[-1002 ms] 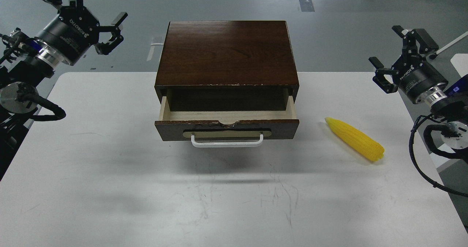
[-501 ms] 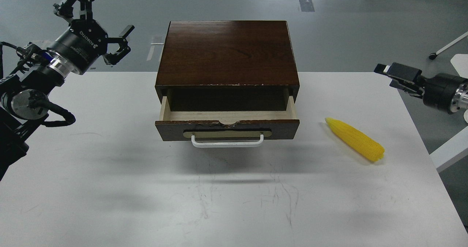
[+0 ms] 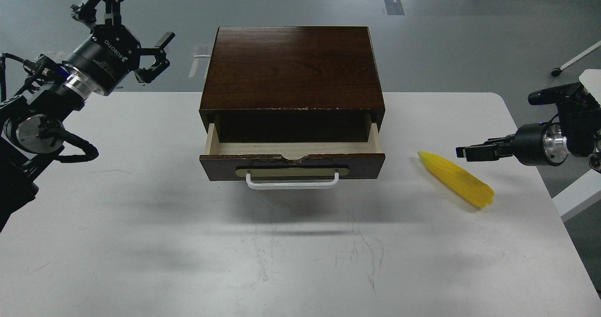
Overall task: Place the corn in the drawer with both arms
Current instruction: 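Lower the right gripper to the yellow corn and grasp it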
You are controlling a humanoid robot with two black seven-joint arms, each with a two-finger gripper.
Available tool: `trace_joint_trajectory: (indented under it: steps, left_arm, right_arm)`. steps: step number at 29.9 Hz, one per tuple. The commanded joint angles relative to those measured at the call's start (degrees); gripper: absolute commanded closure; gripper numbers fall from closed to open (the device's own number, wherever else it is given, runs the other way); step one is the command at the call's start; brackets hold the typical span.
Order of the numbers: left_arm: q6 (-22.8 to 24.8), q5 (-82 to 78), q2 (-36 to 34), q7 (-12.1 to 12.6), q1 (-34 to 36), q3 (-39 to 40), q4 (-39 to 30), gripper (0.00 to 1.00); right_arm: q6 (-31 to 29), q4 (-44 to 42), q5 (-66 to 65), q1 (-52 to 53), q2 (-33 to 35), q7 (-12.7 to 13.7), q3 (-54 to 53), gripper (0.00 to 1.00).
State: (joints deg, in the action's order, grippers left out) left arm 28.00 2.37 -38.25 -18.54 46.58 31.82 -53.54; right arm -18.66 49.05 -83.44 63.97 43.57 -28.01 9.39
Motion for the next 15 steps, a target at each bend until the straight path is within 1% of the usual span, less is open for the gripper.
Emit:
trace_joint_trajectory:
  steps: [1, 3, 10, 15]
  left_arm:
    - [0.0, 0.0, 0.02, 0.0, 0.0, -0.01, 0.02, 0.01]
    - [0.0, 0.0, 0.02, 0.0, -0.09, -0.01, 0.02, 0.01]
    - [0.0, 0.0, 0.02, 0.09, 0.0, -0.01, -0.07, 0.01]
    - [0.0, 0.0, 0.02, 0.09, -0.09, -0.01, -0.07, 0.01]
  right_arm:
    - [0.12, -0.88, -0.06, -0.16, -2.09, 0.01, 0.37, 0.0]
    - [0.12, -1.76, -0.06, -0.42, -4.01, 0.01, 0.45, 0.0]
    - [0.29, -2.2, -1.47, -0.42, -4.46, 0.01, 4.14, 0.0]
    - [1.96, -3.34, -3.92, -0.6, -4.81, 0.01, 6.52, 0.0]
